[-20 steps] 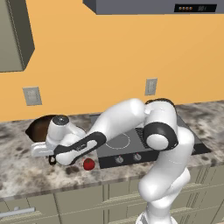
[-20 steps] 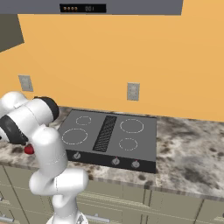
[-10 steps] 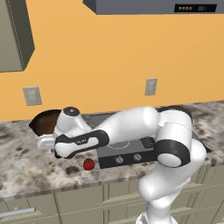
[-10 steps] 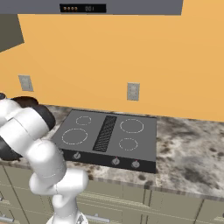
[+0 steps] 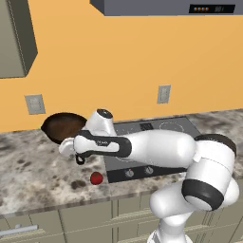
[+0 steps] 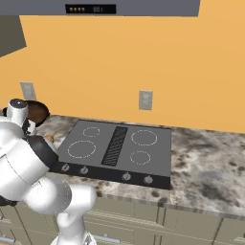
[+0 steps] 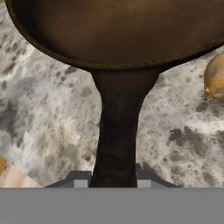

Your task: Place the pan on the front left burner on the stove. Then place the tomato and the onion in the pan and turn on the front left burner.

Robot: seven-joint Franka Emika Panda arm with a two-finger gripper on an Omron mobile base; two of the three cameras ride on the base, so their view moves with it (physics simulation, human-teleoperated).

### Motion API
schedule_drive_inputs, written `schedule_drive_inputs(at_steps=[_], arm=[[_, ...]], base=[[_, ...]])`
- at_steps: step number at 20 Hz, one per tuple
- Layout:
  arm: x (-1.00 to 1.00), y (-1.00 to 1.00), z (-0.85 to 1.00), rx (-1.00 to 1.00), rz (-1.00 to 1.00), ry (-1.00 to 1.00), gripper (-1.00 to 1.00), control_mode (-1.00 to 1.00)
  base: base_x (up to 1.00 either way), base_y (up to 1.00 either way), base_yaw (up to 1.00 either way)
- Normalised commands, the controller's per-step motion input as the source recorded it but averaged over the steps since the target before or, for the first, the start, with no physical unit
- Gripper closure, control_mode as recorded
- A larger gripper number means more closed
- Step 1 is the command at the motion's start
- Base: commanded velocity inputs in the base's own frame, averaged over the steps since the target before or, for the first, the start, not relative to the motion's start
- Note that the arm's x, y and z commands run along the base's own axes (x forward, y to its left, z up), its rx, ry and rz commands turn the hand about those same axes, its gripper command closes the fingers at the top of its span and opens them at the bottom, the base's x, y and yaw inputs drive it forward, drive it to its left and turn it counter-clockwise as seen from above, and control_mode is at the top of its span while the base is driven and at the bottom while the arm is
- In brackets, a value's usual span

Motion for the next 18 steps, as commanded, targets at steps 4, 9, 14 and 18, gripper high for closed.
schedule_drive_inputs(at_steps=[4, 9, 14, 18], arm=[[0.01, -0.42, 0.19, 0.04, 0.10, 0.00, 1.00, -1.00], [0.00, -0.32, 0.18, 0.00, 0.05, 0.00, 1.00, -1.00], [0.00, -0.32, 0.15, 0.00, 0.01, 0.00, 1.00, -1.00], [-0.02, -0.16, 0.04, 0.00, 0.00, 0.00, 1.00, -1.00]], base=[[0.00, 0.00, 0.00], [0.00, 0.00, 0.00], [0.00, 0.00, 0.00], [0.00, 0.00, 0.00]])
